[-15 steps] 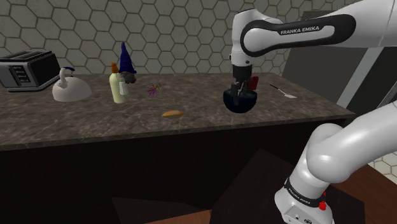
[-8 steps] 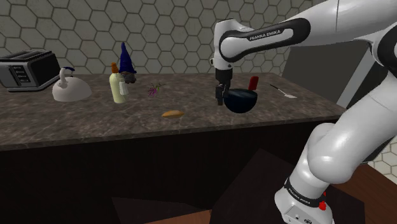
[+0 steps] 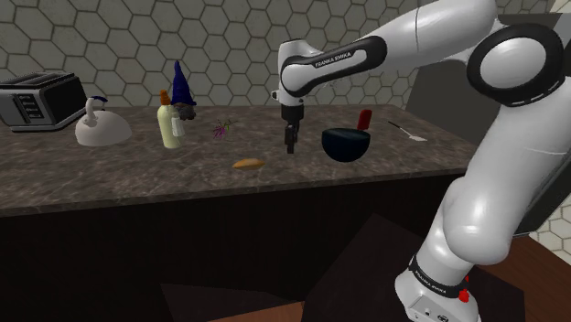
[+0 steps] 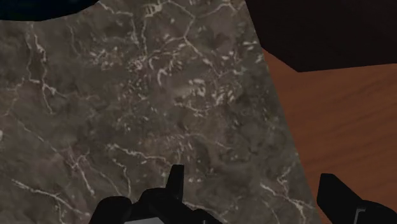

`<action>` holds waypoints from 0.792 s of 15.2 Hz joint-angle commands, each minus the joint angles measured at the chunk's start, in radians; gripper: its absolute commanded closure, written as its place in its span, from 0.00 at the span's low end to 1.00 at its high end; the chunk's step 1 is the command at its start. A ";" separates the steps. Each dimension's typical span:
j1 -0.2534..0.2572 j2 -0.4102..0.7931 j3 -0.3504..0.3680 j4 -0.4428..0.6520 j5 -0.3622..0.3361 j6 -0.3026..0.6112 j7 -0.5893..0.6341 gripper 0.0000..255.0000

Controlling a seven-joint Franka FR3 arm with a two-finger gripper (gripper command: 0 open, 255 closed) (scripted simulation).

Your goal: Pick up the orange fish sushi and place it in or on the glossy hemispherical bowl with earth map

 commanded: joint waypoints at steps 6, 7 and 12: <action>0.015 0.243 0.031 0.234 0.051 0.024 -0.185 0.00; 0.017 0.277 0.038 0.272 0.057 0.023 -0.207 0.00; 0.028 0.449 0.079 0.477 0.075 -0.001 -0.311 0.00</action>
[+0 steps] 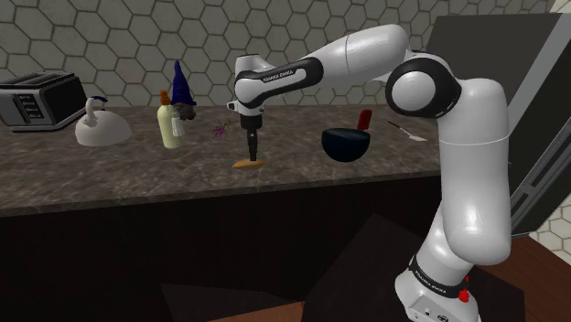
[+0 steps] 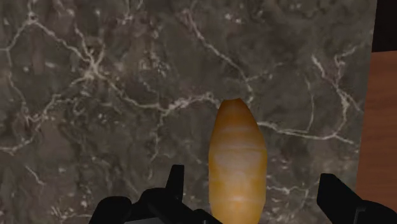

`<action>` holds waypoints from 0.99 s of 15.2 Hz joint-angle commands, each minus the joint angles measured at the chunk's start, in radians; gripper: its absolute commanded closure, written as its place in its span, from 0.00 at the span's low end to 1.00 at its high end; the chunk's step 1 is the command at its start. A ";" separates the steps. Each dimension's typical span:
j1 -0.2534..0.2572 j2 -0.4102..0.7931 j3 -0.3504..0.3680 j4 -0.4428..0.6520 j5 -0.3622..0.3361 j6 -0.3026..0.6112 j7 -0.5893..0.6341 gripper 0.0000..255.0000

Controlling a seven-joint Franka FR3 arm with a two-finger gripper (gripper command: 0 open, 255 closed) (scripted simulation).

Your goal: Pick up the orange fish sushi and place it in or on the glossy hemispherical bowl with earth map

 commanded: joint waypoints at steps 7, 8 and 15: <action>0.006 0.087 0.018 0.034 0.005 0.057 -0.041 0.00; 0.006 0.090 0.018 0.026 0.006 0.069 -0.041 0.00; 0.006 0.092 0.018 0.021 0.006 0.076 -0.041 0.00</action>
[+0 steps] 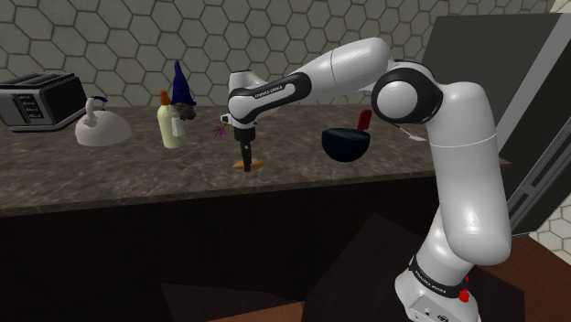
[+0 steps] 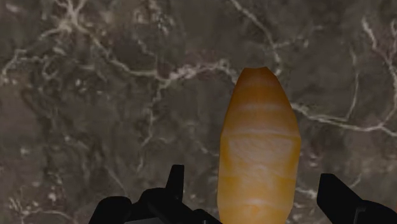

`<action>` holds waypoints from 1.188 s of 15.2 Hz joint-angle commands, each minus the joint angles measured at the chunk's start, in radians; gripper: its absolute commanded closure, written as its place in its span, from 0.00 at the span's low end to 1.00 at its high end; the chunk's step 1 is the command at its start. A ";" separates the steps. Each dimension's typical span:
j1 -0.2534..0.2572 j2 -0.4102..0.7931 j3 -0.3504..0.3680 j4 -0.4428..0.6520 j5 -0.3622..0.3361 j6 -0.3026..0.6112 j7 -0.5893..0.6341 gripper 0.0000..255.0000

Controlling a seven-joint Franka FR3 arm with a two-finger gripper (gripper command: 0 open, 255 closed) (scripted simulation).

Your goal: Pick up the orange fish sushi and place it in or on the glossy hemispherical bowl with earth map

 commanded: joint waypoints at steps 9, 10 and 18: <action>0.000 0.000 0.000 0.000 0.000 0.000 0.000 1.00; 0.000 0.000 0.000 0.000 0.000 0.000 0.000 1.00; 0.000 -0.024 0.000 0.045 -0.001 -0.069 0.002 1.00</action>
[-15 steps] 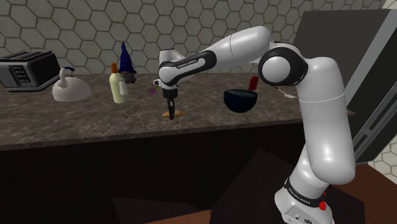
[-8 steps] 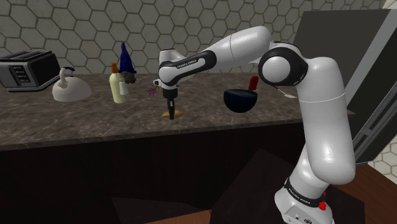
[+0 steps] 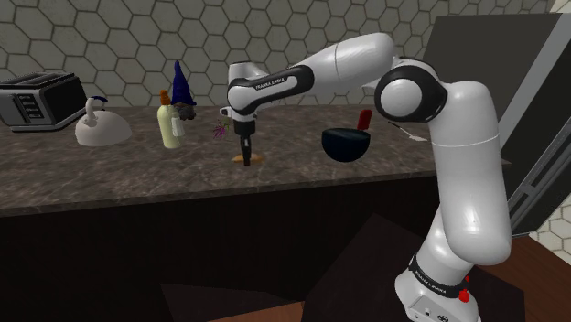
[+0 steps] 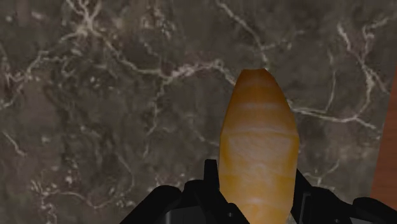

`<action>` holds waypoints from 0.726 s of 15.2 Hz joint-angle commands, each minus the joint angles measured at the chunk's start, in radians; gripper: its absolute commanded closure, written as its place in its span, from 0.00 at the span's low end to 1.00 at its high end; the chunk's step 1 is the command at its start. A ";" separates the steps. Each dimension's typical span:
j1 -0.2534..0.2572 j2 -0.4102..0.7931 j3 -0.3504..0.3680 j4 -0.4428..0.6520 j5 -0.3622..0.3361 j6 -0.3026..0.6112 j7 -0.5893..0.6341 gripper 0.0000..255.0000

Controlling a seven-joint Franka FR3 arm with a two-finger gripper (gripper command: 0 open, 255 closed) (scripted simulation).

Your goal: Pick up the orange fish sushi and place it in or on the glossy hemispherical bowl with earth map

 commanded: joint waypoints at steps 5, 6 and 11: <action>-0.001 -0.017 -0.001 0.057 -0.001 -0.074 0.001 1.00; -0.001 -0.019 -0.001 0.067 -0.001 -0.086 0.001 1.00; -0.001 -0.027 -0.001 0.123 -0.002 -0.149 0.003 1.00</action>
